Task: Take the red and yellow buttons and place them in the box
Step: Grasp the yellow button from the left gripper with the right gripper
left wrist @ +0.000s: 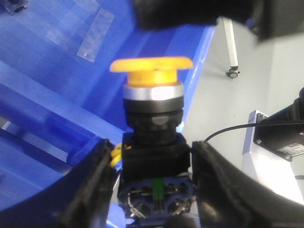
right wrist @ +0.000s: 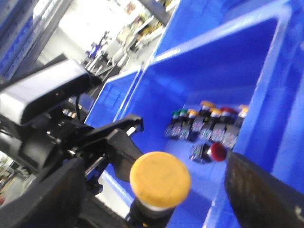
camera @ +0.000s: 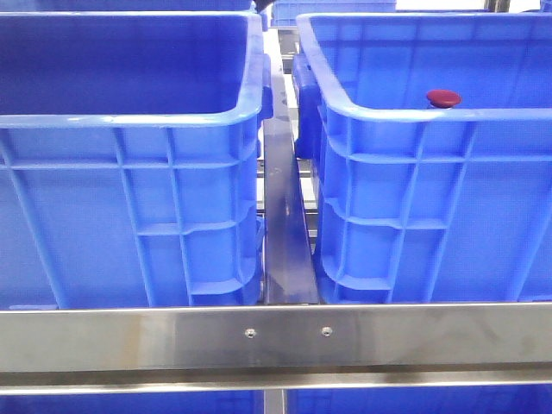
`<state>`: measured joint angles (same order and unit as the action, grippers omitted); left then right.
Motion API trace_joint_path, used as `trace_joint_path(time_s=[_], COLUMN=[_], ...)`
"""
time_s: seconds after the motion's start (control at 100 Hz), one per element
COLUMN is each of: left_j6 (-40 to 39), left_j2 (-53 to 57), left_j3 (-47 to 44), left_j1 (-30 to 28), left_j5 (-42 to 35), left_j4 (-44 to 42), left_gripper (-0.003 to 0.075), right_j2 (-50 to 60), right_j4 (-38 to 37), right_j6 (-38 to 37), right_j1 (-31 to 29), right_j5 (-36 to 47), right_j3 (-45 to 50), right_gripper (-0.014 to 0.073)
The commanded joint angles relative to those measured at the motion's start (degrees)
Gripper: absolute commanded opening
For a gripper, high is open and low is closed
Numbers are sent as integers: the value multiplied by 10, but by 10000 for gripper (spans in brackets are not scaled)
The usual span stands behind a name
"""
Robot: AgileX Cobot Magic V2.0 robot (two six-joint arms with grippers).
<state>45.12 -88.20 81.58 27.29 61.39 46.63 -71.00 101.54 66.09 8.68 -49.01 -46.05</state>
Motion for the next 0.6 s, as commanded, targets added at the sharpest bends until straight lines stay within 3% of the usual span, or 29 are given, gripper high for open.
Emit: trace_joint_path(time_s=[0.0,0.39,0.59], left_j6=[0,0,0], left_j2=[17,12,12], left_j3=[18,18,18], left_j1=[4,4,4], left_j5=[-15,-16,-11], left_j4=[38,38,38], left_gripper=[113,113,127], right_j2=[-14,-69,-69], right_j4=[84,84,84], right_j6=[0,0,0], right_j1=[17,43,43], right_j5=[-11,-40,-55], right_j3=[-31,-48,-48], right_gripper=[610,588,269])
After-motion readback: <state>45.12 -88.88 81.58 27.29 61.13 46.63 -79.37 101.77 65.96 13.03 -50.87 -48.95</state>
